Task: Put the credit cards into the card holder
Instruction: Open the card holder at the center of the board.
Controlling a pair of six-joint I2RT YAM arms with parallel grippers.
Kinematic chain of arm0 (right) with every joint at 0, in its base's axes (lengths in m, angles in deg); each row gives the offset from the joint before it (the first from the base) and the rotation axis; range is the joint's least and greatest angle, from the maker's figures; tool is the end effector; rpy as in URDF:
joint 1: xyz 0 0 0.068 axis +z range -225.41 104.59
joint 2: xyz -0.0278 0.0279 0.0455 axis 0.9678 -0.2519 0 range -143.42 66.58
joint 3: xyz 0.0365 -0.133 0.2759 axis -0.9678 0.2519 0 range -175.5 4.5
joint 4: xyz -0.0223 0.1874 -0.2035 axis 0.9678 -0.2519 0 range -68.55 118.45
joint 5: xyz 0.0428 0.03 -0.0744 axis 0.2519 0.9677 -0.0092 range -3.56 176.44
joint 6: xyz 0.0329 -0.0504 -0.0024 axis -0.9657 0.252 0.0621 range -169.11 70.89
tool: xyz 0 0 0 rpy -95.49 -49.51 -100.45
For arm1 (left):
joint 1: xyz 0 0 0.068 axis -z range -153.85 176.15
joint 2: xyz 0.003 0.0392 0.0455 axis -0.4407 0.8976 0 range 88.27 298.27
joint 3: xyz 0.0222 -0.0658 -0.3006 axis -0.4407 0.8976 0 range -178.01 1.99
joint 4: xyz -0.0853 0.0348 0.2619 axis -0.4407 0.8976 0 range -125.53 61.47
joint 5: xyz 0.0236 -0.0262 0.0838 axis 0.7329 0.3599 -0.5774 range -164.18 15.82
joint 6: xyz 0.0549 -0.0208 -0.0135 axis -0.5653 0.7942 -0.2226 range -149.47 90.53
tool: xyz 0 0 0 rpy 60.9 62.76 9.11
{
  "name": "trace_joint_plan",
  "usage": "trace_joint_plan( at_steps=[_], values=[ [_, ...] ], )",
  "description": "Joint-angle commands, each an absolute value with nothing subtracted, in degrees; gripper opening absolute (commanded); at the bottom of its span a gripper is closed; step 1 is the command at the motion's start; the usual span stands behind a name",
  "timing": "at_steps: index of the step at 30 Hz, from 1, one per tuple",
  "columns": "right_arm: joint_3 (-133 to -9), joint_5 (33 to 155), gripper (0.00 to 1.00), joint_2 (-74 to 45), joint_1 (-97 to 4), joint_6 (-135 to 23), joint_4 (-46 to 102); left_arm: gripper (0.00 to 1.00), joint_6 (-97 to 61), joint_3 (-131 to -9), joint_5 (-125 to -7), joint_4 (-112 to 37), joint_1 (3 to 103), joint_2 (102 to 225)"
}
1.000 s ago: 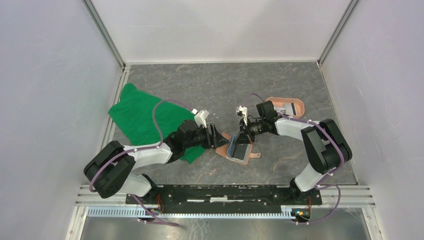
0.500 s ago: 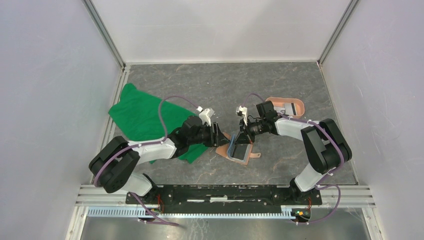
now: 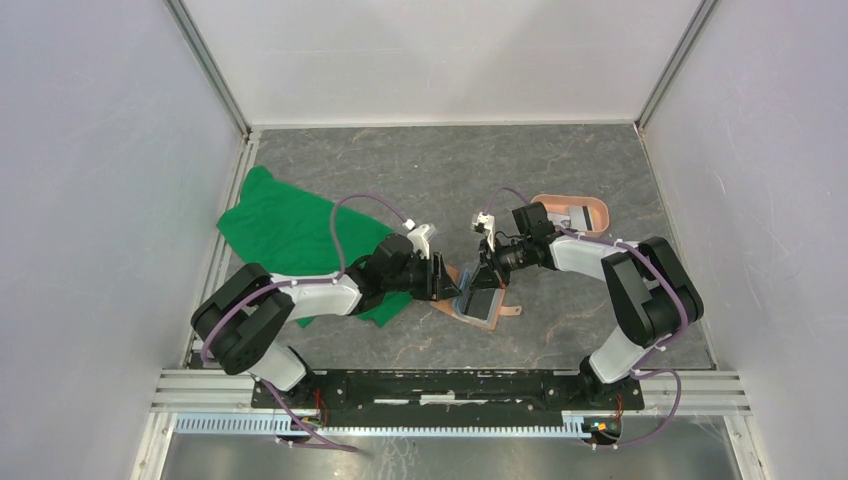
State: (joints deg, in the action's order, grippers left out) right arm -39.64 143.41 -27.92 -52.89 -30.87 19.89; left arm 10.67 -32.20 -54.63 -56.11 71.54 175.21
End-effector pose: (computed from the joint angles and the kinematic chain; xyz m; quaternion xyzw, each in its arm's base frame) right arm 0.2700 0.1525 0.1655 -0.4147 0.7493 0.4680 0.2181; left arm 0.2060 -0.2302 0.1797 0.1216 0.8579 -0.4327 0.2490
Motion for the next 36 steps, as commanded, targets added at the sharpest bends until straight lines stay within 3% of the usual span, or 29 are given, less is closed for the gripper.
trace_joint_plan(
  at_steps=[1,10,15,22,27,36],
  values=[
    [-41.46,144.54,0.07,-28.32,-52.61,-29.97,19.98,0.53,7.82,-34.14,-53.43,-55.97,71.85,176.26],
    [-41.73,143.88,0.07,-27.73,-52.72,-28.72,18.84,0.39,6.85,-33.63,-55.13,-53.88,71.85,176.81],
    [-41.91,142.70,0.08,-26.11,-53.06,-26.34,17.01,0.37,6.99,-33.27,-55.05,-54.08,71.85,176.43],
    [-41.91,143.42,0.12,-21.67,-53.78,-23.02,15.68,0.42,7.88,-32.64,-52.86,-57.04,71.77,176.59],
    [-43.40,148.22,0.13,-21.34,-53.29,-31.13,22.11,0.42,8.23,-32.93,-51.17,-58.29,71.77,177.98],
    [-48.65,140.35,0.11,-26.45,-49.87,-34.50,21.74,0.43,8.41,-32.98,-50.94,-58.27,71.77,178.10]
  ],
)
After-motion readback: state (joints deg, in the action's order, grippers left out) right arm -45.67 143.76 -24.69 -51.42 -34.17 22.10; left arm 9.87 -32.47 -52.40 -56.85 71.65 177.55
